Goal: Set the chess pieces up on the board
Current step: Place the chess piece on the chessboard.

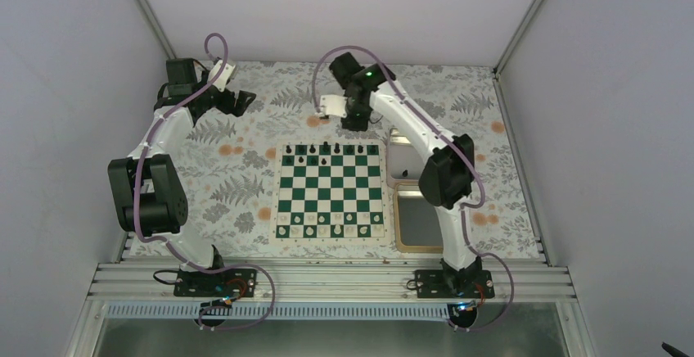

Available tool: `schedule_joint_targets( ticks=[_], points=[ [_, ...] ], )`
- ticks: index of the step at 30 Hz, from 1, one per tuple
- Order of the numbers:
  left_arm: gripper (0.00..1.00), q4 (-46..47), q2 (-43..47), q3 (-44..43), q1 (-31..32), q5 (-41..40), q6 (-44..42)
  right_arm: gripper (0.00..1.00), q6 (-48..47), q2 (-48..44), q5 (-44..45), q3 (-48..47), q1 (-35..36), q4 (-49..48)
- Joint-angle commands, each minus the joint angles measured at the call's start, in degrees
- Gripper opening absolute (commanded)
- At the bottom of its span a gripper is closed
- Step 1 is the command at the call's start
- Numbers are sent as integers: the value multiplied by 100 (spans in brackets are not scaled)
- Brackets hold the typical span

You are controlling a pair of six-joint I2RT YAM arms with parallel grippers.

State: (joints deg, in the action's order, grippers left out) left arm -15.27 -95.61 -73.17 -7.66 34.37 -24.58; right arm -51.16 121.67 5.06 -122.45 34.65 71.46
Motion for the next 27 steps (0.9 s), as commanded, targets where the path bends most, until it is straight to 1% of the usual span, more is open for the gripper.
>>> schedule_joint_targets(
  ticks=[1,4,13,20,27],
  points=[
    [100,24,148,30,-25,140,-12,7,-131,440,-149,9,394,228],
    [100,30,133,29,-24,157,-11,7,-139,655,-317,135,594,228],
    [100,54,141,56,-25,168,-12,6,-375,1151,-911,432,569,-23],
    [100,68,113,82,-25,148,-21,7,-378,1375,-1002,505,569,-205],
    [100,101,106,117,-25,149,-26,7,-330,1540,-879,551,532,-347]
  ],
)
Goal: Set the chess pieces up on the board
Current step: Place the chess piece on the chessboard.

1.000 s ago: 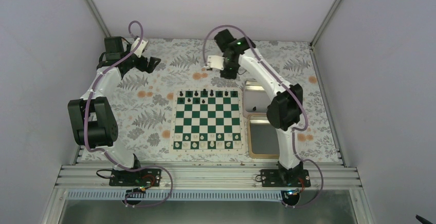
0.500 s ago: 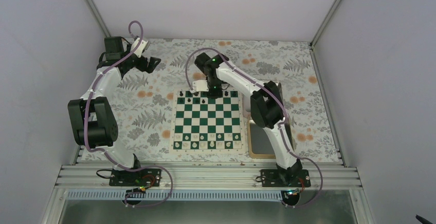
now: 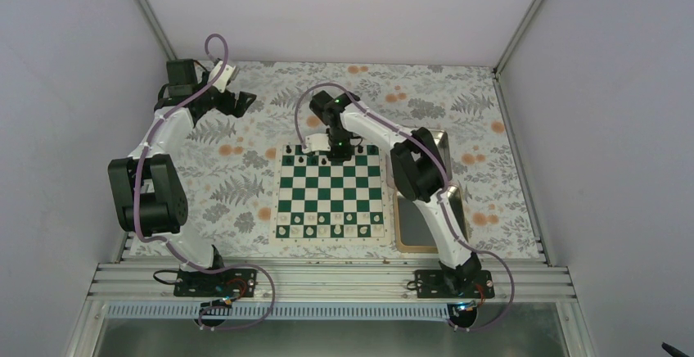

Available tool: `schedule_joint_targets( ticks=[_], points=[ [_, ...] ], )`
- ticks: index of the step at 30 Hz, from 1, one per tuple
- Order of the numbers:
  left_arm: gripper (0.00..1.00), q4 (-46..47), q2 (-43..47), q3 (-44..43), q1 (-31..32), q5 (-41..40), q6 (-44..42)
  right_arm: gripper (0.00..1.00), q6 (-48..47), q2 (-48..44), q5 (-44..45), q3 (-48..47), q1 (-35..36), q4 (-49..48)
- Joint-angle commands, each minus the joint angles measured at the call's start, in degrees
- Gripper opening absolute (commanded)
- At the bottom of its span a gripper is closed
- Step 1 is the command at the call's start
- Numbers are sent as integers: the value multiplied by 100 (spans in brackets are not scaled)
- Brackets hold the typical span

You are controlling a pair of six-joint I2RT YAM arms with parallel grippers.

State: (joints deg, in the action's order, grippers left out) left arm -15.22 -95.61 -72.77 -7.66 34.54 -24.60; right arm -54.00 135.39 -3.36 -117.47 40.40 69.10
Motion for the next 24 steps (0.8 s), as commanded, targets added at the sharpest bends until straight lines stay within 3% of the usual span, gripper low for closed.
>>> schedule_joint_targets(
  ticks=[1,20,22,24],
  points=[
    [100,99,102,83,-25,129,-19,7,-41,178,-24,43,-54,-116],
    [100,108,104,83,-21,167,-17,7,-31,263,81,5,-199,-195],
    [100,101,108,86,-25,166,-18,10,-30,270,76,0,-199,-195],
    [100,99,113,91,-25,167,-23,19,-3,245,70,-17,-199,-223]
  ],
)
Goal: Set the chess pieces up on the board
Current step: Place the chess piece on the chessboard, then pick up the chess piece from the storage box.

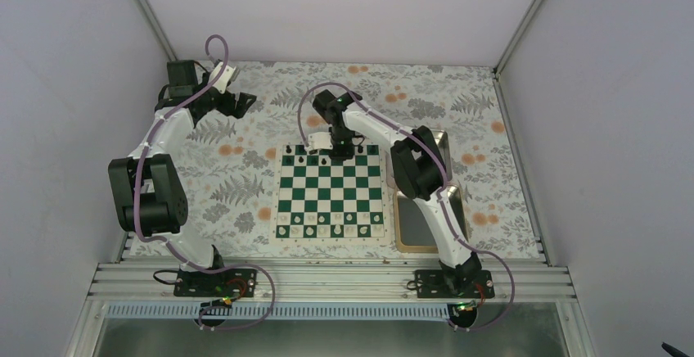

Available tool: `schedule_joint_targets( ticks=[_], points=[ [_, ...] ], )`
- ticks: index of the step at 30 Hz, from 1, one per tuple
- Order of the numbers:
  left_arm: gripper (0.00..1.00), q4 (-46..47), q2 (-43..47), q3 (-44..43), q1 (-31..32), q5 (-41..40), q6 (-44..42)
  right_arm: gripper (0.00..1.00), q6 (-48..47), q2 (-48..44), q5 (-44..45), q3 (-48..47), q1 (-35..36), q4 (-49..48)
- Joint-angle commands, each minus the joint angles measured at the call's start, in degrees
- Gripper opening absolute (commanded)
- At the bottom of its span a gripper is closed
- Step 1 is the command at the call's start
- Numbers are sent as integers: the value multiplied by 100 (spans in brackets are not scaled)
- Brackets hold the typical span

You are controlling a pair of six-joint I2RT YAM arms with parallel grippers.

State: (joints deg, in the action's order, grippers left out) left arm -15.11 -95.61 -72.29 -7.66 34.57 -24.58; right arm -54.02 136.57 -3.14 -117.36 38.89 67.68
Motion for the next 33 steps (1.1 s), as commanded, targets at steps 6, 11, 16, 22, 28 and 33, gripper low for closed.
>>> schedule_joint_targets(
  ticks=[6,11,16,22,28,33],
  points=[
    [100,86,99,45,-25,186,-21,34,88,-186,124,-77,-49,-28],
    [100,71,126,32,-25,182,-20,37,163,-958,-38,-138,-85,372],
    [100,84,125,40,-25,182,-21,40,365,-2054,260,398,-643,453],
    [100,88,71,-1,-24,249,-4,43,394,-2901,897,1633,-2200,113],
    [100,116,55,31,-25,257,6,49,303,-2927,1073,2618,-3219,-589],
    [100,86,76,22,-23,242,6,48,134,-2670,1055,2930,-3418,-984]
  ],
)
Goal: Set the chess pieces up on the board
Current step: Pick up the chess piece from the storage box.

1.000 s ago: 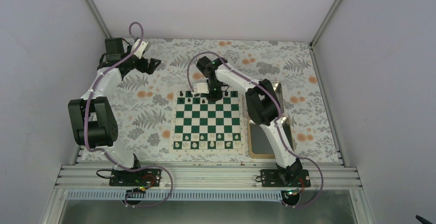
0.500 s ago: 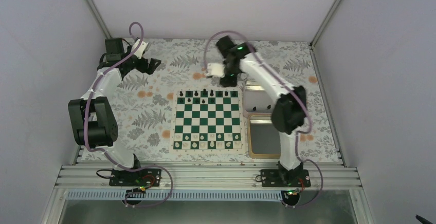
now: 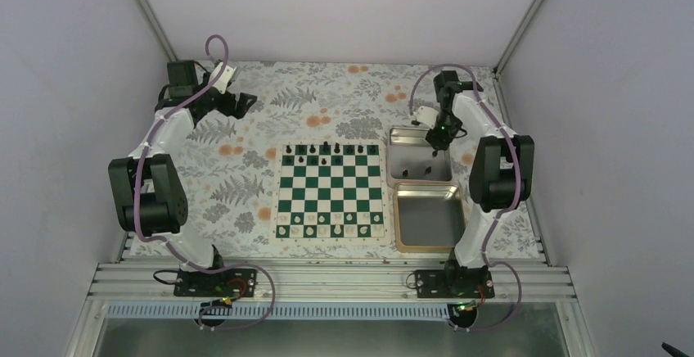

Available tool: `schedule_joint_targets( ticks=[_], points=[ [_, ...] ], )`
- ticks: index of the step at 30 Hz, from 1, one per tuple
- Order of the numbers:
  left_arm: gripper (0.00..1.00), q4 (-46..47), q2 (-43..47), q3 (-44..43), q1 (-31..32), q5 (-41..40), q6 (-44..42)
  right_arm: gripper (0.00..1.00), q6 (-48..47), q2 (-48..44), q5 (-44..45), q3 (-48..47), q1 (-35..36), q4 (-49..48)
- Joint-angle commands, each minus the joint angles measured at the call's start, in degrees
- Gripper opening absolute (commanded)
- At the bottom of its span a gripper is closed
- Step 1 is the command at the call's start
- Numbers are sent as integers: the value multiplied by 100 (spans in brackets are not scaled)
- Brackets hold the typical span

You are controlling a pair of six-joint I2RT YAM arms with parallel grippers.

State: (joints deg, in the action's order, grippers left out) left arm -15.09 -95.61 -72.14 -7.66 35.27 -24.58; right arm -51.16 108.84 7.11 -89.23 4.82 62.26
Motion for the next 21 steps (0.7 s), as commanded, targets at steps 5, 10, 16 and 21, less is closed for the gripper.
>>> schedule_joint_targets(
  ticks=[5,10,16,21],
  points=[
    [100,53,100,7,-25,143,-3,47,-175,504,16,74,-33,-507],
    [100,37,91,7,-23,112,-11,45,-116,754,259,135,-84,-598],
    [100,9,50,-41,-25,143,-12,38,-99,803,178,211,-113,-489],
    [100,-15,30,-54,-21,164,-25,32,-70,838,122,262,-113,-404]
  ],
)
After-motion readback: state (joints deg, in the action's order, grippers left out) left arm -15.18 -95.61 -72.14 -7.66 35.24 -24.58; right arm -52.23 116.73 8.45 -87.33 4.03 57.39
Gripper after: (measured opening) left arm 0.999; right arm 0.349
